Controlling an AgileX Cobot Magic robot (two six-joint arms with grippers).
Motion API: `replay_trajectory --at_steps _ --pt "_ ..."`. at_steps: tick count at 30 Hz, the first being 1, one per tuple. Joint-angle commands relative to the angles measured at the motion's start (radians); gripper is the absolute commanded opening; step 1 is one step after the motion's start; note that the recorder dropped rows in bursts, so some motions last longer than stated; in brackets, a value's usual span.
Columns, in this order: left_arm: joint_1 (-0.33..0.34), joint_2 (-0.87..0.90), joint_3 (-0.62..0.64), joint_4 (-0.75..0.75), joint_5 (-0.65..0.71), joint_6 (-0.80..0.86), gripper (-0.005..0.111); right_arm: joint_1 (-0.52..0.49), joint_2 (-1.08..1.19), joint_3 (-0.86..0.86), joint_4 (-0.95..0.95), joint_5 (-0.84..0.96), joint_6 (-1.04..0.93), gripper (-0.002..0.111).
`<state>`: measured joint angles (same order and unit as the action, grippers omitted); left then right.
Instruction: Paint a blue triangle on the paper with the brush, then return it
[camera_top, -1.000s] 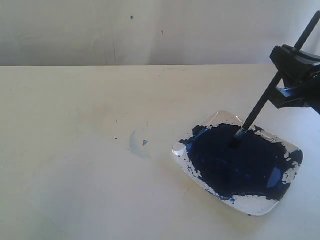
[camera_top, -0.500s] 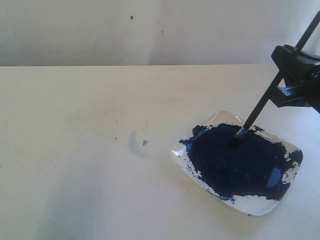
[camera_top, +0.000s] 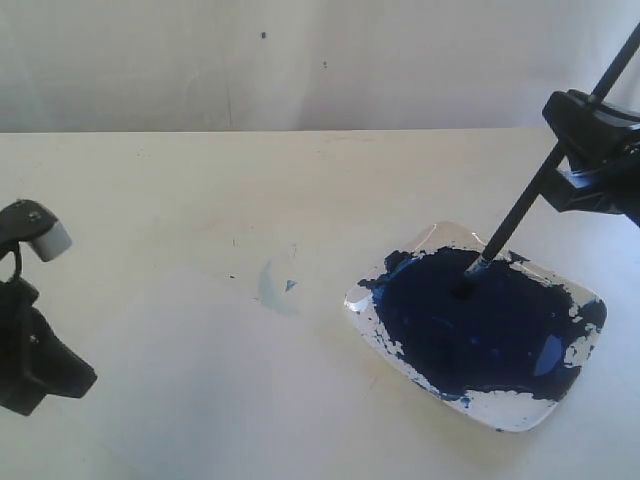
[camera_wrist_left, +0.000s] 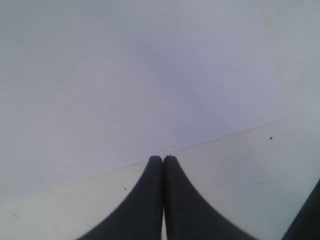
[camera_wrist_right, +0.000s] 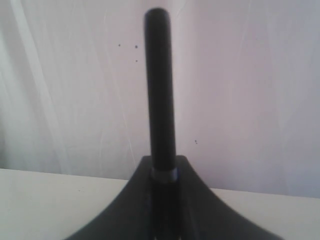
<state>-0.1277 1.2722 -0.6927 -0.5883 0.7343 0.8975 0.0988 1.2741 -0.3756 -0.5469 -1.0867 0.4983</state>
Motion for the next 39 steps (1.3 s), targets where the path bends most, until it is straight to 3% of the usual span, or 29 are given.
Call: replay_trajectory --at_steps 1,7,13,39 --pt "-0.002 0.082 -0.003 -0.043 -0.055 0.015 0.0 -0.01 -0.004 -0.001 -0.001 -0.008 0.011 0.0" --pt "-0.002 0.096 -0.003 -0.076 -0.226 0.015 0.0 -0.01 -0.004 -0.001 -0.003 -0.015 0.011 0.0" --pt "-0.002 0.096 0.122 -0.08 -0.482 0.017 0.0 -0.01 -0.004 -0.001 -0.005 -0.014 0.011 0.0" --pt "-0.002 0.265 0.122 -0.083 -0.47 0.05 0.0 -0.01 -0.004 -0.008 -0.06 -0.019 0.011 0.0"
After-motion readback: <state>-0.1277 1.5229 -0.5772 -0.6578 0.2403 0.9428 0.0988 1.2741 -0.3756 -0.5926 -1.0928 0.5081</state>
